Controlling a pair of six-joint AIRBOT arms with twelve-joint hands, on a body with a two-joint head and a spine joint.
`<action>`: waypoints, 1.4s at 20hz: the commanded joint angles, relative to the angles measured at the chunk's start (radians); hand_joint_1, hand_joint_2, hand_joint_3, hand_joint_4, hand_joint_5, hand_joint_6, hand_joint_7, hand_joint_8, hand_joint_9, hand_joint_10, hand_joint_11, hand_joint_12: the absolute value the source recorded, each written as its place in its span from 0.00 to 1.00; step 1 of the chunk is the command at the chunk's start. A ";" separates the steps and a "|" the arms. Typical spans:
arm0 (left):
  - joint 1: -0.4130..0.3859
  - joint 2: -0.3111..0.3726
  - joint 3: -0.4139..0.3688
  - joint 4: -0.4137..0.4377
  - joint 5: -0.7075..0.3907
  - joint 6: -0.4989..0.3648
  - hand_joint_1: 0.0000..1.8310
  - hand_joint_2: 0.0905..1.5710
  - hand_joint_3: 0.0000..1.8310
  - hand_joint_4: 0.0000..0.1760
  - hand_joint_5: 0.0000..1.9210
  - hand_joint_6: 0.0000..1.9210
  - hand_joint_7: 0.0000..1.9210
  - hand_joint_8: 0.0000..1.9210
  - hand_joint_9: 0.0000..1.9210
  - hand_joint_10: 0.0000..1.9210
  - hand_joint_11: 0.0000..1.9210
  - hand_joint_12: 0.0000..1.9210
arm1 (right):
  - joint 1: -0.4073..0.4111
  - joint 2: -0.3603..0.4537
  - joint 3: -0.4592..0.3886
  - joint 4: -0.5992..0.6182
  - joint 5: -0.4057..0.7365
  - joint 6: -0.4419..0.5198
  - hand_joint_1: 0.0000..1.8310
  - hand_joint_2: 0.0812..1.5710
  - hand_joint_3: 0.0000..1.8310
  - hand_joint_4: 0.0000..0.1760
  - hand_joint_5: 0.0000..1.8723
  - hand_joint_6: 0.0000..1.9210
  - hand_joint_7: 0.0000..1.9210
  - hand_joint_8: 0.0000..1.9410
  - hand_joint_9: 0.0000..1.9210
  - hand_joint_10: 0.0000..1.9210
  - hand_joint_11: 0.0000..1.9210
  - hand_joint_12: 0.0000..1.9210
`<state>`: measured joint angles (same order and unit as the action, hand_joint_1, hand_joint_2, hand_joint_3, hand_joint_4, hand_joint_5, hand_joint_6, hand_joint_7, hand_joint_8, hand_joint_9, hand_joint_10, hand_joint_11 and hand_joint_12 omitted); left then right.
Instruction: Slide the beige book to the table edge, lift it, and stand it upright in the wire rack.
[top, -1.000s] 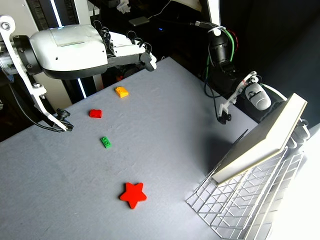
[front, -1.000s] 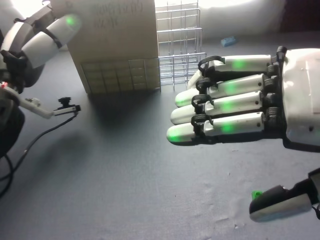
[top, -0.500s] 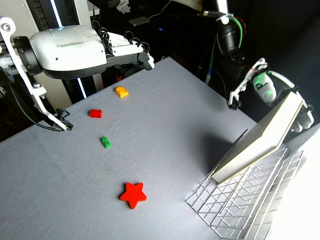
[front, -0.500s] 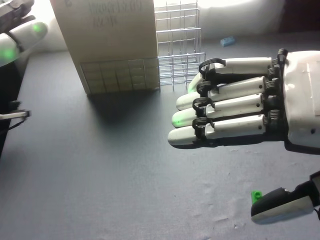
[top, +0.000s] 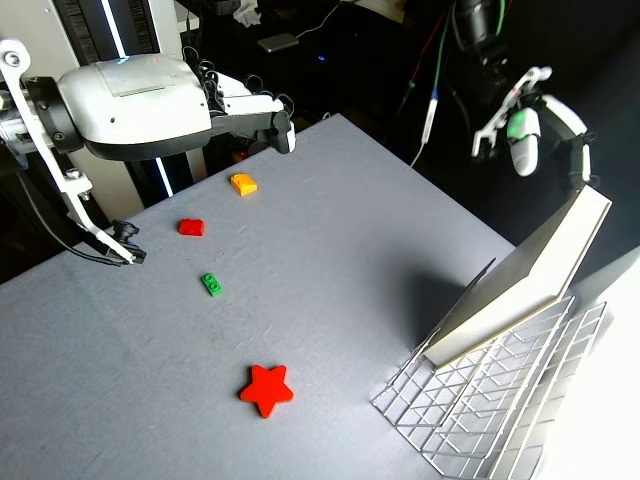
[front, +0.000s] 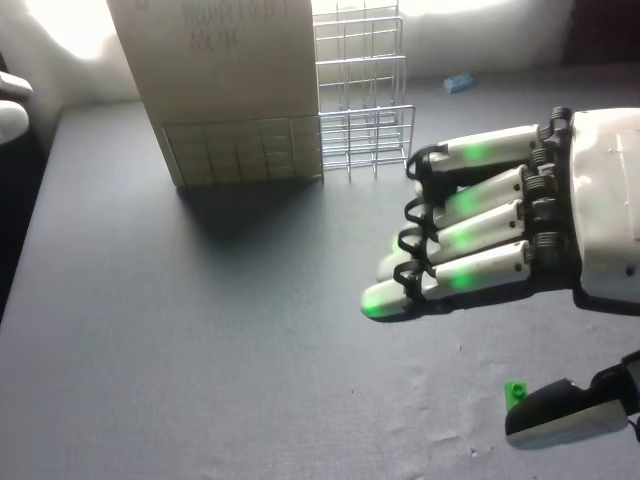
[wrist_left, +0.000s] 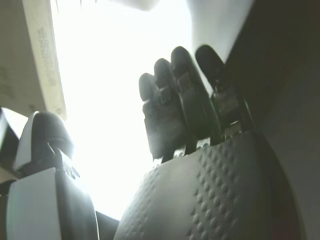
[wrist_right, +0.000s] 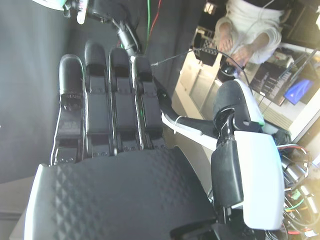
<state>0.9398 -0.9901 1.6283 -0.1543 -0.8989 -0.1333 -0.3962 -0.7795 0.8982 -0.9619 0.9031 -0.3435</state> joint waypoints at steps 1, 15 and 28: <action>-0.019 0.027 -0.003 0.008 -0.085 0.007 0.33 0.69 0.00 0.00 0.57 0.15 0.54 0.24 0.44 0.46 0.31 0.76 | 0.009 -0.001 0.002 0.069 0.100 -0.001 0.17 0.73 0.00 0.00 0.46 0.07 0.41 0.29 0.32 0.71 0.31 0.89; -0.368 0.376 -0.238 0.953 0.027 -0.055 0.63 0.79 0.00 0.00 0.40 1.00 0.64 1.00 0.70 1.00 0.69 1.00 | 0.007 -0.018 0.018 0.069 0.132 -0.001 0.52 0.84 0.00 0.00 0.61 1.00 0.69 1.00 0.80 1.00 0.88 1.00; -0.362 0.448 -0.339 1.126 0.002 -0.104 0.65 0.79 0.00 0.28 0.43 1.00 0.62 1.00 0.67 1.00 0.67 1.00 | 0.039 -0.049 0.060 0.101 0.206 -0.018 0.51 0.85 0.00 0.00 0.59 1.00 0.66 1.00 0.77 1.00 0.84 1.00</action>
<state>0.5880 -0.5560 1.2842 1.0340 -0.8524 -0.2367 -0.3706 -0.8303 0.9619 -0.9253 1.0080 -0.3653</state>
